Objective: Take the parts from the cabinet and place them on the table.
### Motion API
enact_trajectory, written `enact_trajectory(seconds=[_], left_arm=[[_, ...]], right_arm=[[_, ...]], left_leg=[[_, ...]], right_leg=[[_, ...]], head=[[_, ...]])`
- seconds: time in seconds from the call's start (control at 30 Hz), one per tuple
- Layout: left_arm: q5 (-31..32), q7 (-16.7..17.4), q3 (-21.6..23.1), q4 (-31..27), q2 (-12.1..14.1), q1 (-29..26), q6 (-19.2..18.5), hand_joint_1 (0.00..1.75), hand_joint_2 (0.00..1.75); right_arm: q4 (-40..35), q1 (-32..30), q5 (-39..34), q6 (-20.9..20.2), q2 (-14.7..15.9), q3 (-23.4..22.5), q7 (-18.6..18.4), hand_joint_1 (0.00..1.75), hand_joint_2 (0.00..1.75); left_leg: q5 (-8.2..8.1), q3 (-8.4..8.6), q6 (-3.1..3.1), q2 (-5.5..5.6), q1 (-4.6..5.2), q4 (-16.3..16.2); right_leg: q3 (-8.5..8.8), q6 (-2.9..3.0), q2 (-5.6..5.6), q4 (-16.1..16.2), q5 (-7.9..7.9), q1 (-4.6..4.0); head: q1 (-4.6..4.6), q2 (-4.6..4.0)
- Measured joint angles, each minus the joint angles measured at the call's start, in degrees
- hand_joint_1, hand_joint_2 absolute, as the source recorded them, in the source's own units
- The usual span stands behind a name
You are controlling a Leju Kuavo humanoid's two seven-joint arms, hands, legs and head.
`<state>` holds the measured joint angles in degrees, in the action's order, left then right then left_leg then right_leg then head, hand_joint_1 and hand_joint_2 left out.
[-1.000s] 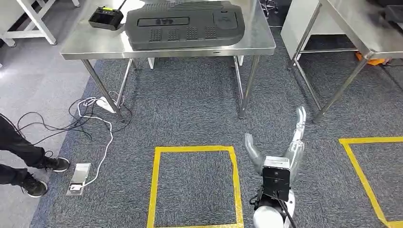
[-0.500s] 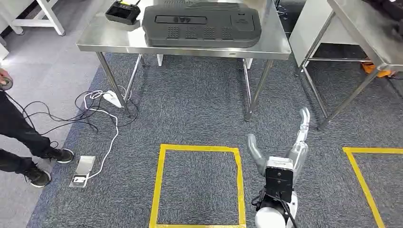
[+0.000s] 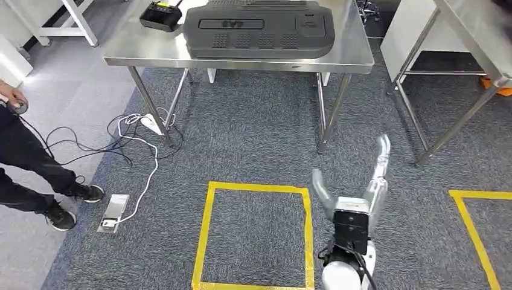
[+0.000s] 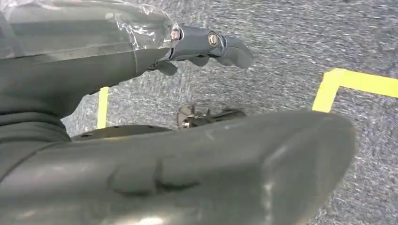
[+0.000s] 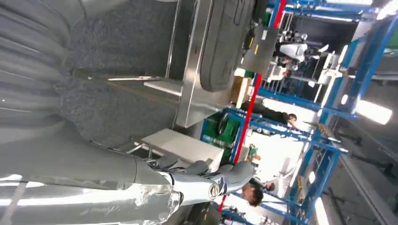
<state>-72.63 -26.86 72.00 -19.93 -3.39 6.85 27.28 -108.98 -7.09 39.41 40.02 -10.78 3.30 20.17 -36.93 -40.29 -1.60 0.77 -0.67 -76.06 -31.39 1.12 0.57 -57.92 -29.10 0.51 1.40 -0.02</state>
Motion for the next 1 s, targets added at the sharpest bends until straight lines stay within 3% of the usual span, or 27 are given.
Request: enact_trajectory(seconds=[0.03,0.07,0.13,0.17,0.2,0.27,0.33,0.4,0.47,0.5,0.53,0.57,0.63,0.67,0.7,0.8,0.83,0.87,0.9,0.97,1.0], left_arm=[[0.0,0.0,0.0,0.0,0.0,0.0,0.0,0.00,0.00],[0.0,0.0,0.0,0.0,0.0,0.0,0.0,0.00,0.00],[0.0,0.0,0.0,0.0,0.0,0.0,0.0,0.00,0.00],[0.0,0.0,0.0,0.0,0.0,0.0,0.0,0.00,0.00],[0.0,0.0,0.0,0.0,0.0,0.1,-0.1,0.00,0.00],[0.0,0.0,0.0,0.0,0.0,-0.1,-0.1,0.00,0.00],[0.0,0.0,0.0,0.0,0.0,-0.2,-0.2,0.00,0.00],[0.1,0.0,0.0,0.0,-0.1,0.0,-0.2,0.00,0.00],[0.1,0.0,0.0,0.0,-0.1,-0.1,-0.2,0.00,0.00],[0.0,0.0,0.0,0.0,-0.1,-0.1,-0.2,0.00,0.00],[0.0,0.0,0.0,0.0,-0.1,-0.1,-0.2,0.00,0.00],[0.0,0.1,0.0,0.0,-0.1,-0.1,-0.2,0.00,0.00],[-0.1,0.1,0.0,0.0,-0.2,0.0,-0.3,0.00,0.00],[-0.2,0.1,0.0,0.0,-0.2,0.0,-0.3,0.00,0.00],[-0.3,0.1,0.0,0.0,-0.2,0.2,-0.3,0.00,0.00],[-0.6,0.2,0.0,0.0,-0.2,0.1,-0.3,0.00,0.00],[-0.7,0.2,0.0,0.0,-0.2,0.1,-0.3,0.00,0.00],[-0.7,0.1,0.0,0.0,-0.2,0.1,-0.3,0.00,0.00],[-0.7,0.1,0.0,0.0,-0.2,0.2,-0.3,0.00,0.00],[-0.7,0.1,0.0,0.0,-0.2,0.1,-0.3,0.00,0.00],[-0.7,0.1,0.0,0.0,-0.2,0.0,-0.3,0.00,0.00]], right_arm=[[0.0,0.0,0.0,0.0,0.0,0.0,-0.1,0.00,1.75],[0.0,0.0,0.2,0.0,0.0,0.0,-0.1,0.00,1.75],[0.0,0.0,0.4,0.0,0.0,0.0,-0.2,0.00,1.75],[-0.1,0.0,0.5,0.0,0.0,0.0,-0.2,0.00,1.75],[-0.2,0.0,0.5,0.0,0.0,0.0,-0.2,0.00,1.75],[-0.2,-0.1,0.7,0.0,0.0,0.0,-0.3,0.00,1.75],[-0.5,-0.4,0.7,0.0,0.0,-0.1,-0.4,0.00,1.75],[-0.7,-0.5,0.8,0.0,0.0,-0.1,-0.4,0.00,1.75],[-0.7,-0.8,0.8,0.0,0.0,-0.2,-0.5,0.00,1.75],[-0.7,-1.0,0.8,0.0,0.0,-0.2,-0.5,0.00,1.75],[-0.7,-1.1,0.8,0.0,0.1,-0.2,-0.5,0.00,1.75],[-0.7,-1.1,0.8,0.0,0.1,-0.2,-0.5,0.00,1.75],[-0.7,-1.1,0.8,0.0,0.1,-0.2,-0.5,0.00,1.75],[-0.7,-1.1,0.9,0.0,0.1,-0.3,-0.5,0.00,1.75],[-0.8,-1.0,0.9,0.0,0.1,-0.3,-0.6,0.00,1.75],[-0.8,-1.0,1.0,0.0,0.2,-0.3,-0.8,0.00,1.75],[-0.8,-0.9,1.1,0.0,0.3,-0.3,-1.0,0.00,1.75],[-0.8,-0.8,1.2,0.0,0.3,-0.3,-1.2,0.00,1.75],[-0.9,-0.8,1.4,0.0,0.3,-0.3,-1.2,0.00,1.75],[-0.9,-0.9,1.6,0.0,0.3,-0.3,-1.4,0.00,1.75],[-0.9,-0.9,1.7,0.0,0.3,-0.3,-1.5,0.00,1.75]], left_leg=[[0.86,0.17,0.05,-0.06,0.00,0.1],[2.83,1.66,0.20,-0.18,0.01,3.0],[7.66,6.77,0.66,-0.69,0.03,13.1],[7.88,8.35,0.98,-1.86,0.11,17.1],[8.06,8.44,1.08,-2.06,0.48,17.8],[8.07,8.14,1.37,-1.68,0.60,17.5],[8.55,8.30,2.22,-1.45,0.20,18.2],[8.84,8.28,2.88,-1.35,0.02,18.4],[8.85,8.15,2.97,-1.16,0.08,18.4],[8.85,8.10,2.97,-1.04,0.08,18.3],[8.85,8.13,2.97,-0.83,0.07,18.3],[8.83,8.19,2.94,-0.56,0.04,18.2],[8.70,8.37,2.74,0.13,-0.04,18.0],[8.55,8.33,2.50,0.43,-0.05,17.9],[8.50,7.94,2.13,0.66,0.28,17.5],[8.97,7.63,1.18,1.31,0.03,17.8],[8.88,7.59,0.75,1.67,0.02,17.7],[7.87,7.59,0.46,1.10,-0.13,16.6],[6.14,6.50,0.24,0.43,-0.04,14.2],[1.60,2.55,-0.20,0.01,-0.11,5.3],[0.19,0.74,-0.29,-0.05,-0.11,1.4]], right_leg=[[0.06,0.01,0.30,0.0,-0.01,-0.04],[0.11,0.00,0.51,-0.1,-0.05,-0.05],[0.36,-0.18,0.77,-0.1,-0.22,-0.05],[0.33,-0.33,0.88,-0.2,-0.31,-0.17],[0.15,-0.59,0.90,-0.6,-0.46,-0.57],[0.14,-0.97,1.14,-0.3,-0.29,-0.47],[0.28,-1.58,1.25,-0.3,-0.53,-0.49],[-1.42,-2.17,0.08,-4.7,-4.08,-0.22],[-5.59,-2.56,-0.19,-14.0,-8.56,-0.03],[-7.34,-2.70,-0.25,-17.7,-9.59,-0.02],[-7.77,-2.75,-0.25,-18.5,-9.07,0.03],[-6.89,-2.77,-0.26,-16.7,-7.30,0.10],[-2.13,-2.59,-0.62,-6.6,-1.66,0.34],[-0.03,-2.45,-1.78,-1.6,0.00,0.53],[0.36,-2.42,-2.92,-0.5,-0.71,0.33],[0.03,-1.66,-2.45,-0.7,-0.56,0.05],[0.16,-1.08,-2.04,-0.3,-0.22,0.37],[0.25,-0.68,-1.47,0.0,0.00,0.53],[0.21,-0.39,-1.21,0.0,-0.04,0.52],[0.19,-0.17,-0.26,0.0,-0.14,0.33],[0.17,-0.13,0.18,-0.1,-0.17,0.24]], head=[[-0.11,0.00],[-0.26,0.00],[-0.46,0.00],[-0.68,0.00],[-0.85,0.00],[-0.63,0.00],[-0.72,0.00],[-0.02,0.00],[0.77,0.00],[0.88,0.00],[1.09,0.00],[1.31,0.00],[1.77,0.00],[2.06,0.00],[2.10,0.00],[1.84,0.00],[1.77,0.00],[1.75,0.00],[1.05,0.00],[0.07,0.00],[-0.09,0.00]])
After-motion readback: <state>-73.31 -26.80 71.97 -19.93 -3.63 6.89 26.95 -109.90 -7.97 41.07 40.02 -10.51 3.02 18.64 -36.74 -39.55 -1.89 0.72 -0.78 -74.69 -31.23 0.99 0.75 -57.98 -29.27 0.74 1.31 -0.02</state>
